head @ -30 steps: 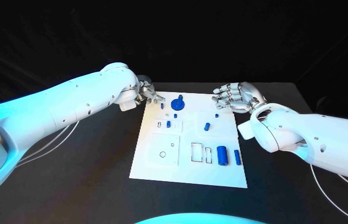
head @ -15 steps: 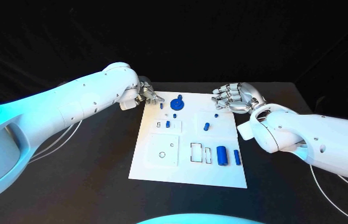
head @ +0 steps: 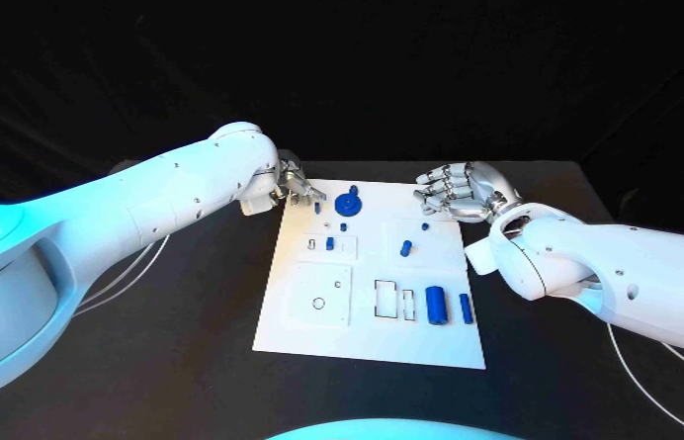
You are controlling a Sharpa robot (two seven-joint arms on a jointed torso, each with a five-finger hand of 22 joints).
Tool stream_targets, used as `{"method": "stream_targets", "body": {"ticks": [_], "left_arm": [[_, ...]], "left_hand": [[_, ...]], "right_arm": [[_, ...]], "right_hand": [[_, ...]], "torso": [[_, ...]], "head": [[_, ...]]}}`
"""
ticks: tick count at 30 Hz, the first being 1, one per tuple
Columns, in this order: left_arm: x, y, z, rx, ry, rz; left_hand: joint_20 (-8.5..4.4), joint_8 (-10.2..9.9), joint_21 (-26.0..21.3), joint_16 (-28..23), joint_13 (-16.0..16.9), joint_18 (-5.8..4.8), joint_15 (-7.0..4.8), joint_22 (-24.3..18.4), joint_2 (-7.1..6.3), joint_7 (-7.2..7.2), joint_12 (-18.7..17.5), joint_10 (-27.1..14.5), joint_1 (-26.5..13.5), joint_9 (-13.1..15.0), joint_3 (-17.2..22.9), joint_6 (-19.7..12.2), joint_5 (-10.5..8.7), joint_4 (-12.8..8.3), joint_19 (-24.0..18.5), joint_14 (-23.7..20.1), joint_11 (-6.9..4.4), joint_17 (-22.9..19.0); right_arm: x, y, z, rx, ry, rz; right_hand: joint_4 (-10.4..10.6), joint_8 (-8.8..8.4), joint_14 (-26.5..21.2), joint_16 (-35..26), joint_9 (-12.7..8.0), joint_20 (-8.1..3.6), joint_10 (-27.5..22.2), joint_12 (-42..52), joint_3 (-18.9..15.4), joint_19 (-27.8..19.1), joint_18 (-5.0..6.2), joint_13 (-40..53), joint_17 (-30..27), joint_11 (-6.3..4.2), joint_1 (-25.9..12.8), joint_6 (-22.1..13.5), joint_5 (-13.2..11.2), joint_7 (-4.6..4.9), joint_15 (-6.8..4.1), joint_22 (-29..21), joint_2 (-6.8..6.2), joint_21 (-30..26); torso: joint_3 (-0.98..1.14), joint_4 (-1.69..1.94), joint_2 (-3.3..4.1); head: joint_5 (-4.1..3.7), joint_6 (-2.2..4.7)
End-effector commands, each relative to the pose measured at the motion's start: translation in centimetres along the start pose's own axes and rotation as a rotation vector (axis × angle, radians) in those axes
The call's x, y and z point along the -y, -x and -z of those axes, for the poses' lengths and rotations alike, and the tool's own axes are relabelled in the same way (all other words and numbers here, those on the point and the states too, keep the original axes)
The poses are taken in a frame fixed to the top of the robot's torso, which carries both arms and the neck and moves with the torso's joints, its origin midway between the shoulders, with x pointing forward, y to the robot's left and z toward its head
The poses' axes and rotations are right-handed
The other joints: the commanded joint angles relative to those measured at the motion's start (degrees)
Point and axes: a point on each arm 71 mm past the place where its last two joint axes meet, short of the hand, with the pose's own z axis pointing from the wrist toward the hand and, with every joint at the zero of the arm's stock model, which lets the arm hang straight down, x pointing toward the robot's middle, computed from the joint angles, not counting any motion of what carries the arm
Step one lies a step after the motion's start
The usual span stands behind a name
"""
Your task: Assemble the parts on the task board
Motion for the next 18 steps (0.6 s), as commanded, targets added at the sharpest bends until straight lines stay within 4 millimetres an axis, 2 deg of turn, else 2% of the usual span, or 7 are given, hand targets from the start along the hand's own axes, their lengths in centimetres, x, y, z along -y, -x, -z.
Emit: {"method": "stream_targets", "body": {"ticks": [1, 7, 18], "left_arm": [[0.33, -0.20, -0.12, -0.019, -0.022, 0.001], [0.31, -0.22, -0.28, -0.013, -0.022, 0.002], [0.09, -0.32, -0.60, -0.023, -0.025, 0.019]], "left_hand": [[0.13, 0.0, 0.2, 0.2, 0.0, 0.55, 0.16, 0.1, 0.28, 0.15, 0.2, 0.2, -0.3, -0.1, -0.2, 0.5, -0.21, -0.1, 0.3, 3.2, -0.07, 6.3], [0.11, 0.0, 0.3, 0.3, 0.0, 0.55, 0.13, 0.1, 0.34, 0.12, 0.3, 0.1, -0.1, -0.1, -0.2, 0.5, -0.18, -0.2, 0.3, 3.2, -0.11, 6.3], [0.05, 0.1, 0.3, 0.3, -0.1, 0.56, 0.07, 0.1, 0.74, 0.05, 0.2, 0.0, 0.6, -0.1, -0.1, 0.6, -0.07, -0.3, 0.2, 3.2, -0.18, 6.3]], "right_arm": [[-0.20, -0.24, 0.02, -0.016, 0.019, 0.005], [-0.27, -0.33, 0.04, -0.018, 0.021, 0.004], [-0.55, -0.65, 0.18, -0.025, 0.029, -0.001]], "right_hand": [[-0.2, 0.11, 0.0, -0.2, 0.0, 0.01, -0.2, -0.2, 0.0, -0.1, 0.77, 0.0, -0.1, 0.01, -0.3, -0.2, 0.2, 2.58, -0.03, 0.0, 0.20, -0.1], [-0.2, 0.11, 0.0, -0.2, 0.0, 0.01, -0.2, -0.2, 0.0, -0.1, 0.77, 0.0, -0.1, 0.01, -0.3, -0.2, 0.2, 2.58, -0.03, 0.0, 0.20, -0.1], [-0.2, 0.11, 0.0, -0.2, 0.0, 0.01, -0.2, -0.2, 0.0, -0.1, 0.77, 0.0, -0.1, 0.01, -0.3, -0.2, 0.2, 2.58, -0.03, 0.0, 0.20, -0.1]], "torso": [[0.08, 0.01, -0.04], [0.14, -0.01, 0.00], [0.12, -0.04, 0.05]], "head": [[-0.06, -0.09], [-0.04, -0.20], [-0.19, -0.34]]}}
